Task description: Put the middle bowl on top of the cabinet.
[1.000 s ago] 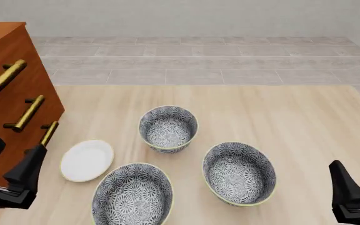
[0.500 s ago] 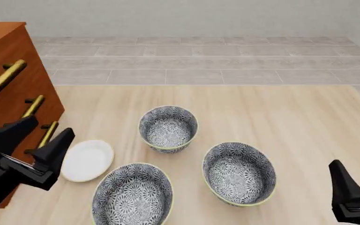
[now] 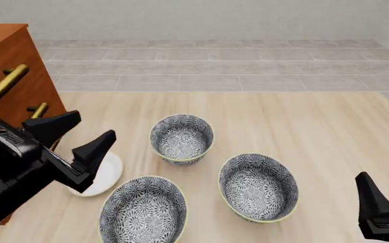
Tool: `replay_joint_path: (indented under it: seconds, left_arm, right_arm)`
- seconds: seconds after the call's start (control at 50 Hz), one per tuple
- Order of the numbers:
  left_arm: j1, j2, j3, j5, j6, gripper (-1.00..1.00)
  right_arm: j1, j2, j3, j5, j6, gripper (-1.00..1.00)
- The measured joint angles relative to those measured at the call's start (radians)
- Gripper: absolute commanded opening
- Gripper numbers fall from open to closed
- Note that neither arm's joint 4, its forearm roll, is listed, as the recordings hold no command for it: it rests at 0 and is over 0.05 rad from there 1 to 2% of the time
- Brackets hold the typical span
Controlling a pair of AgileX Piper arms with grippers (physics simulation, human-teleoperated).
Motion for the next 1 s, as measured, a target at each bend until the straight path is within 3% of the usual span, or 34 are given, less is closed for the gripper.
replay_joint_path:
  seconds: [0.32,0.68,1.0]
  left_arm:
    - [-0.075,0.126,-0.087,-0.004,-0.018,1.00]
    - [-0.098,0.263,-0.189,0.022,-0.046,1.00]
    - [-0.130,0.360,-0.332,0.134,-0.066,1.00]
  right_arm:
    - [-0.003,-0.004,0.000,0.004,0.011,1.00]
    - [-0.004,-0.003,0.000,0.005,0.022,1.00]
    - [-0.004,0.004,0.000,0.001,0.023,1.00]
